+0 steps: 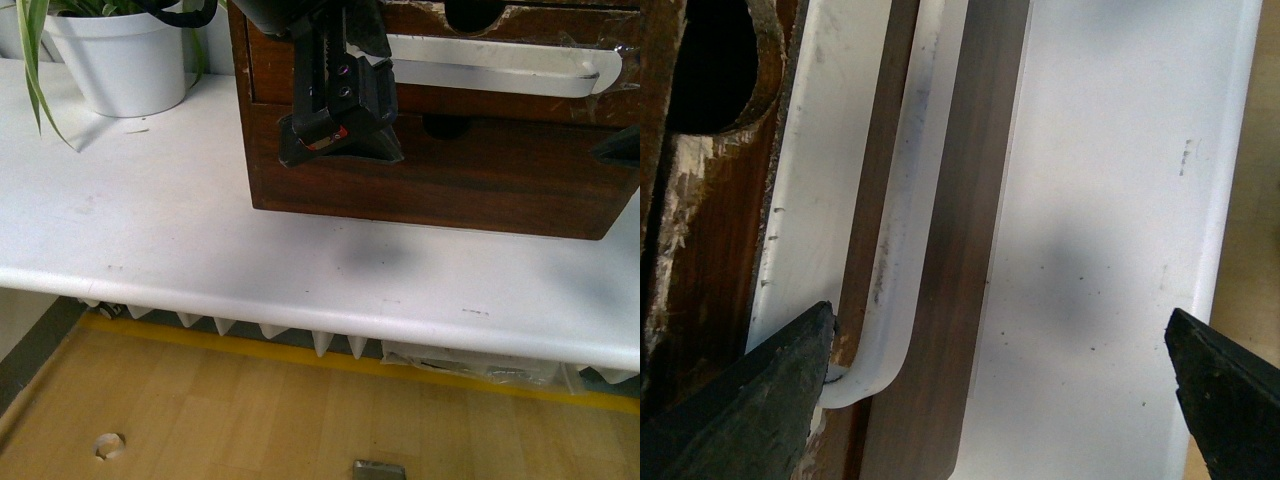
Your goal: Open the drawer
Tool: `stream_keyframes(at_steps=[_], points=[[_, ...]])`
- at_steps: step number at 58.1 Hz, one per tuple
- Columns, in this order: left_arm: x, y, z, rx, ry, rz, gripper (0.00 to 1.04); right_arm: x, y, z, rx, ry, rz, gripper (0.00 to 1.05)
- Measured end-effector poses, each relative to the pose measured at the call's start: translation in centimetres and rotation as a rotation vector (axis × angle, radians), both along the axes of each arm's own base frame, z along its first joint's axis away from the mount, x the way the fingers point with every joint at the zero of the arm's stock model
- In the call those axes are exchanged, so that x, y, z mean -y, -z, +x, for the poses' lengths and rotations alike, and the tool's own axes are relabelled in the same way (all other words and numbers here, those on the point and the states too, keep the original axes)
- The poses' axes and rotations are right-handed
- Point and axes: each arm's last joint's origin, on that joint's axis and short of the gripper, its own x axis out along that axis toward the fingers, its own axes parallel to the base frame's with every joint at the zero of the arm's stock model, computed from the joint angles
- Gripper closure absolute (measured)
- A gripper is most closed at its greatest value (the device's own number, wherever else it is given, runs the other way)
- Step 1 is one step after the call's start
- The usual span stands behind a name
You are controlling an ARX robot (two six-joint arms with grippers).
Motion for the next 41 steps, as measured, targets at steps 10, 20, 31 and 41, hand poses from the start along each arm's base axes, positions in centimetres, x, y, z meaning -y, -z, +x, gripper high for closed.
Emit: stream_keyframes(at_steps=[10,20,31,41], points=[[0.3,0.2,-0.4,-0.01,0.009,-0.005,0.06,-1.1,0.8,1.3,-0.007,-0.01,-0.006,0.09],[0.4,0.2,-0.7,-0.012,0.014,-0.009,0.06,-1.7,1.1,2.3,0.011,0.002,0.002,0.09],[0.5,0.1,-0.9,-0.027,0.022,-0.01,0.06,-2.3,1.6,3.1,-0.004,-0.007,0.008,0.09],[0.6,0.1,-1.1,-0.038,0.028,-0.004,0.06,-2.8,2.0,3.6,-0.018,-0.014,0.014,0.09]])
